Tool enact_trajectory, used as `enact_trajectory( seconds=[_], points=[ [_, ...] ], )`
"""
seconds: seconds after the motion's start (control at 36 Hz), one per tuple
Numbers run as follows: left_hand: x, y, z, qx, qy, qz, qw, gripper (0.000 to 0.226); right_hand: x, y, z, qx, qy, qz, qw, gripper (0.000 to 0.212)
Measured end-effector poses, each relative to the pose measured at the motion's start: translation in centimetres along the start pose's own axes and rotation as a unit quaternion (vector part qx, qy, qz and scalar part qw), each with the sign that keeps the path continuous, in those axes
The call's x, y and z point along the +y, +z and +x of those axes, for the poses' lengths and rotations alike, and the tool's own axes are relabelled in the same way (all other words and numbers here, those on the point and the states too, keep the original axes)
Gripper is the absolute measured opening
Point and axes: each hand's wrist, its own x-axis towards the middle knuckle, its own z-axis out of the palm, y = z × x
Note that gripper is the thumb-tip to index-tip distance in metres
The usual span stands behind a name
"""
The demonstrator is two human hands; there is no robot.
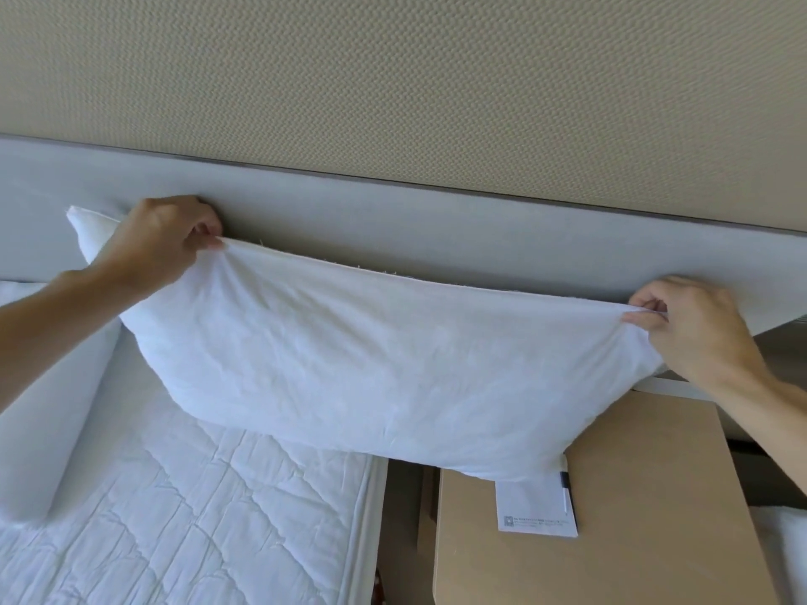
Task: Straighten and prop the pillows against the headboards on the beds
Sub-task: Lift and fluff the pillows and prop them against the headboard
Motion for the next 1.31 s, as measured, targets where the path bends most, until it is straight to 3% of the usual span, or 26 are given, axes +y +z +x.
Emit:
enact_trajectory(
  seconds=[0.17,0.33,0.44,0.53,0.61,0.69,0.83,0.94,1.06,1.19,1.31],
  points=[
    [-1.8,0.2,-0.8,-0.070,-0.066,-0.011,0.995,0.009,1.5,-0.4,-0.9,-0.029,-0.002,0.011,1.000,0.009],
    [-2.2,0.0,-0.1,0.021,-0.026,0.022,0.999,0.009,1.6,-0.8,-0.9,0.015,0.019,0.001,1.000,0.011],
    [-0.9,0.5,-0.5,0.019,-0.057,0.029,0.998,0.010,1.0,-0.8,-1.0,0.014,0.014,0.008,1.000,0.011],
    [1.9,0.8,-1.3,0.008,0.033,0.041,0.999,0.012,0.0,-0.6,-1.3,-0.029,-0.061,0.012,0.998,0.016],
    [6.7,1.6,-1.7,-0.056,0.161,0.021,0.985,0.040,-2.1,0.9,-1.5,-0.072,-0.109,-0.002,0.992,0.030],
    [11.6,3.3,-1.5,-0.087,0.168,-0.045,0.981,0.054,-5.0,2.9,-1.1,-0.041,-0.153,-0.009,0.987,0.033],
    [16.3,5.7,-0.2,-0.058,0.119,-0.092,0.987,0.025,-9.2,4.4,0.1,0.004,-0.171,0.020,0.985,0.019],
    [16.7,6.9,0.4,-0.083,0.075,-0.049,0.992,0.006,-9.9,4.8,0.4,-0.001,-0.137,0.013,0.991,0.009],
    [16.2,6.9,0.2,-0.087,0.098,-0.049,0.990,0.005,-9.7,4.7,0.4,0.001,-0.121,0.014,0.992,0.011],
    [15.6,6.8,0.0,-0.139,0.128,-0.048,0.981,0.031,-10.0,4.5,0.1,-0.003,-0.119,0.012,0.993,0.011],
    [15.5,7.4,0.2,-0.141,0.114,-0.003,0.983,0.033,-10.2,4.4,0.2,0.000,-0.119,0.011,0.993,0.010]
  ],
)
